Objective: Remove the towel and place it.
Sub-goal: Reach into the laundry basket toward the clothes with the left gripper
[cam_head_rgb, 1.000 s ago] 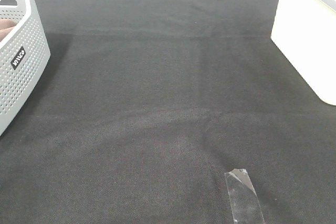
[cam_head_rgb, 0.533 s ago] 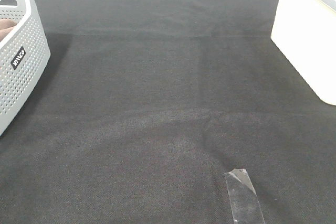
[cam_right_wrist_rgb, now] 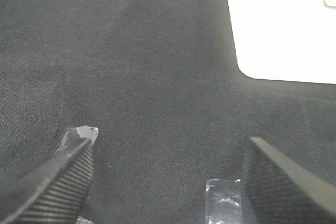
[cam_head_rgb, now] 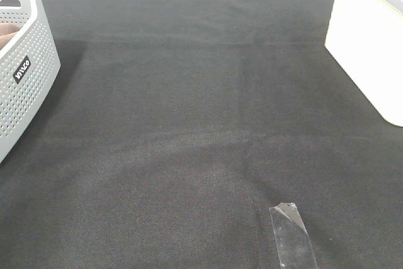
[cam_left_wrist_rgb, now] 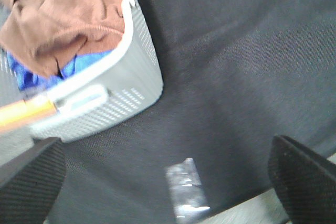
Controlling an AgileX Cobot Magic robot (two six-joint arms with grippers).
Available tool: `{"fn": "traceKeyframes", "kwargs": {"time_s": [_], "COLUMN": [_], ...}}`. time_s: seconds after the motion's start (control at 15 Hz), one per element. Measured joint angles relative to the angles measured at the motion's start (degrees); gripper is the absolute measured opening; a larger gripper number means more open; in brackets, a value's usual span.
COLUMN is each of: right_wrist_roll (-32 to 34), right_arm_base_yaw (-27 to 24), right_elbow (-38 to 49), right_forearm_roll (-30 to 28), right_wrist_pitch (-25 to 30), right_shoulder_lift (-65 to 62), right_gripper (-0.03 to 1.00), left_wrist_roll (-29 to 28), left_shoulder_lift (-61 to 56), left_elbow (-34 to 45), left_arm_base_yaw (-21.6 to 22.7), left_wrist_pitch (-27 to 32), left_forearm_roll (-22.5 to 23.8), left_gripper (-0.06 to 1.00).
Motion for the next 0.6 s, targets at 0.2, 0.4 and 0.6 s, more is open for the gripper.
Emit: {"fn": "traceKeyframes", "kwargs": {"time_s": [0.2,0.4,0.6], "right_wrist_roll": [0.0,0.0,0.0], "right_arm_base_yaw": [0.0,0.0,0.0], "right_elbow": [0.0,0.0,0.0], "right_forearm_roll": [0.0,0.0,0.0], "right_wrist_pitch": [0.0,0.0,0.0], "right_shoulder_lift": [0.0,0.0,0.0], "right_gripper": [0.72,0.72,0.72], "left_wrist_roll": [13.58,16.21,19.25], "left_shoulder_lift": [22.75,33.35,46.75], "left_elbow": [-17.19,-25.1,-31.34], "left_arm_base_yaw": [0.0,0.0,0.74], "left_wrist_pitch": [0.46,0.4,0.34], "left_forearm_roll": [2.18,6.93,17.88], "left_gripper": [0.99,0.99,0.99]}}
